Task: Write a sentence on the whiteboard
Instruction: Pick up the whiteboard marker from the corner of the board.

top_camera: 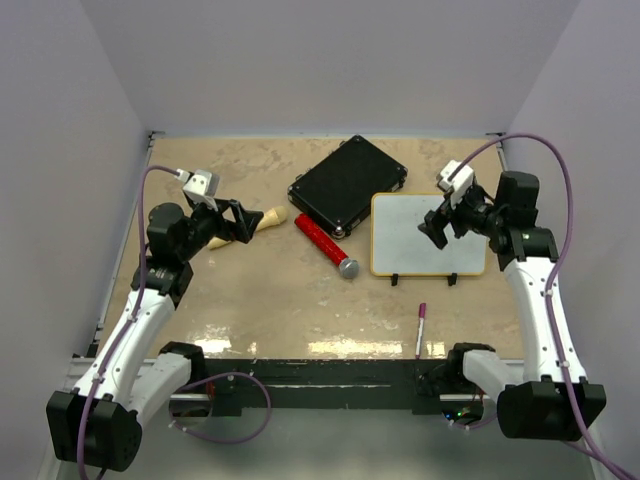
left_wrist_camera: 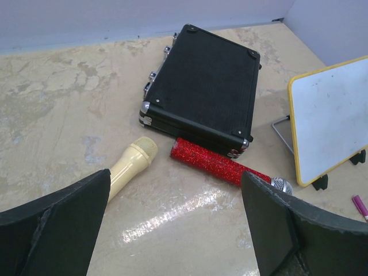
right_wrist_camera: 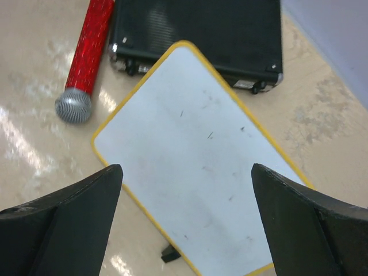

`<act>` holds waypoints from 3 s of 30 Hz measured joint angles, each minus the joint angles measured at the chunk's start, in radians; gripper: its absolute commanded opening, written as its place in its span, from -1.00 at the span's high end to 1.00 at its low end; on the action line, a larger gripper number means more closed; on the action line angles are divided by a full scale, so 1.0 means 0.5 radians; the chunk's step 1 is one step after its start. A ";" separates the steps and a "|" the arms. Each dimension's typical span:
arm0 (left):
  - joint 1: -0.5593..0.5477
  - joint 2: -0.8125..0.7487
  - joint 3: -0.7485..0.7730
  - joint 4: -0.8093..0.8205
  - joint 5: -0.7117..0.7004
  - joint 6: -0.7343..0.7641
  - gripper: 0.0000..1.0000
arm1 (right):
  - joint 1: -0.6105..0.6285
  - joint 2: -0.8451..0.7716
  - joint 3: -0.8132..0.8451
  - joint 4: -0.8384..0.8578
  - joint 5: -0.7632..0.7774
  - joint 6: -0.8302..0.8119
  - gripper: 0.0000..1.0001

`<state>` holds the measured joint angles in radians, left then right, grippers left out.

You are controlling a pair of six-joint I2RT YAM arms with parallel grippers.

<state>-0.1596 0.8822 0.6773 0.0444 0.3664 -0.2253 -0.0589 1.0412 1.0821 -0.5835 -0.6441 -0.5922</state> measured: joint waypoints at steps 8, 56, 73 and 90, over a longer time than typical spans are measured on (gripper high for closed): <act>0.000 0.027 0.000 0.001 0.034 -0.001 -1.00 | 0.016 0.108 -0.066 -0.647 -0.057 -0.819 -0.90; -0.002 0.117 0.000 0.013 0.111 -0.001 -1.00 | 0.812 0.455 -0.929 -0.468 0.672 -2.539 0.49; -0.002 0.151 0.000 0.029 0.202 -0.001 -1.00 | 1.035 0.525 -0.889 -0.427 0.539 -2.338 0.56; -0.293 0.255 -0.201 0.374 0.629 -0.455 -0.85 | 1.061 0.518 -0.613 -0.484 0.149 -1.888 0.92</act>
<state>-0.3061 1.0096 0.5766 0.2314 0.6811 -0.4530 0.4713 1.3003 0.7753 -0.8253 -0.5697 -1.5360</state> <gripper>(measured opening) 0.936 0.131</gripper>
